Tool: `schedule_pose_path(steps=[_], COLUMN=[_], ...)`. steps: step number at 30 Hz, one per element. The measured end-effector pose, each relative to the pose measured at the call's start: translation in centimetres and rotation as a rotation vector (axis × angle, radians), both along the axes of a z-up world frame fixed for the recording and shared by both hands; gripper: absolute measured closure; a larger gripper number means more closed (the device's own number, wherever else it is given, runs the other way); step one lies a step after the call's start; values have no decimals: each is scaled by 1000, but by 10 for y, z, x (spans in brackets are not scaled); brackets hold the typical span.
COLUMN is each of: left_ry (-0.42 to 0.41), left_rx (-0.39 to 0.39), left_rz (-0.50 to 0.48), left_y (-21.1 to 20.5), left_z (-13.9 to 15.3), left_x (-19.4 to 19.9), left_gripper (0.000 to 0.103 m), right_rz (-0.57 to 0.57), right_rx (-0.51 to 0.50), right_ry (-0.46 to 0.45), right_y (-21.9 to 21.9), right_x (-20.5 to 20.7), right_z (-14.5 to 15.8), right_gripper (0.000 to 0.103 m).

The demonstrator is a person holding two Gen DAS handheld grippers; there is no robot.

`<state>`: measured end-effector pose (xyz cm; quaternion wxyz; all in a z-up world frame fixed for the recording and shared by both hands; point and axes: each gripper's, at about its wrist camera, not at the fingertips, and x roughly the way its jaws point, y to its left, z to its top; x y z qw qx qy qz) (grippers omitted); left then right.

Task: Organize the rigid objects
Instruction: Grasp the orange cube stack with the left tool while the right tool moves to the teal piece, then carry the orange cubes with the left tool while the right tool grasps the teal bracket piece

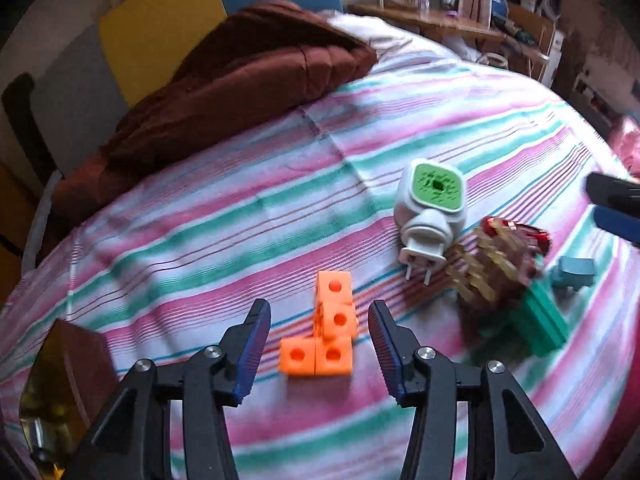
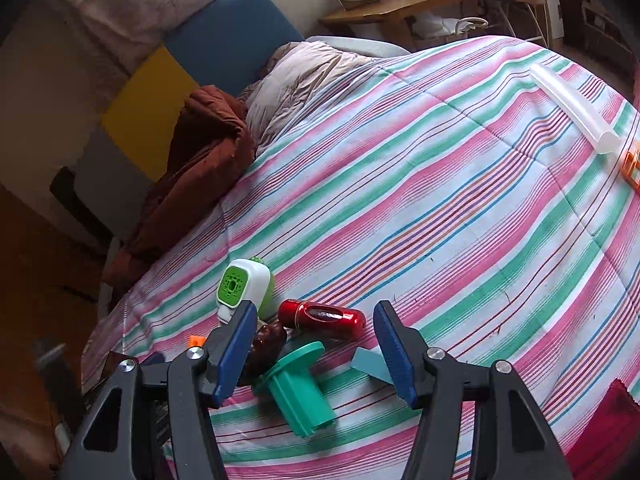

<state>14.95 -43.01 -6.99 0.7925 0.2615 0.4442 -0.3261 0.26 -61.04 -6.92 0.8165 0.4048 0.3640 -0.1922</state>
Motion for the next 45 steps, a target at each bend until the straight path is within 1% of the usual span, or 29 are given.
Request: schedule_pose_path(steps=[1,2,3,4,5,7,11,14,16,20,22,24,26,28,31,32,35,37,41,42,43,45], left_ry=[11,17,25,36,28,43,54,57,33,2,-4,7,-2,-2,9,11,18,22,35,37,37,36], left_rx=[7,18,29,9,-5,-23,-45,-59,-62,-79,-89,-105,-112,-117,-130,-133,-140,-145,-158,-162,-164,-168], left_rz=[0,0,0,-2,6,6,1,-35,-64,-84,-88,-82,-84,-81,-73,-72,-66,-61,-50,-48,-48,-47], left_y=[-4,-7,-8,-7,-4,3,21,36,47,71,81,92,100,103,104,105,107,108,108,109,109,108], left_z=[-6,-11,-17,-18,-16,-15,-14,-13,-14,-13,-13,-13,-13,-13,-13,-14,-15,-15,-16,-17,-17,-17], left_x=[3,5,7,7,5,-4,-31,-64,-90,-127,-141,-150,-157,-159,-157,-157,-157,-155,-151,-150,-150,-150], left_gripper=[51,54,72,76,76,76,76,76,76,76,76,76,76,76,76,76,76,76,75,75,75,75], right_rz=[-3,-8,-24,-35,-47,-83,-113,-129,-138,-170,-175,-163,-131,-77,-20,-10,20,27,54,63,64,59], right_rx=[1,0,-2,0,3,8,32,45,76,128,119,111,111,95,59,56,27,-9,-17,-41,-72,-65], right_ry=[-5,-8,-11,-14,-20,-30,-29,-27,-21,24,80,115,140,184,220,232,281,305,351,363,375,371], right_y=[-1,-1,-4,-5,-8,-14,-21,-25,-29,-37,-38,-36,-33,-25,-14,-13,-6,-4,-2,-1,1,1], right_x=[0,-1,-3,-5,-8,-13,-17,-19,-22,-27,-26,-24,-19,-9,0,2,8,11,15,17,18,18], right_z=[0,1,1,1,1,1,-3,-5,-9,-20,-24,-29,-33,-37,-39,-40,-45,-45,-52,-52,-51,-52], right_gripper=[42,42,42,42,42,42,42,42,42,42,42,42,42,42,42,41,34,34,34,45,50,50])
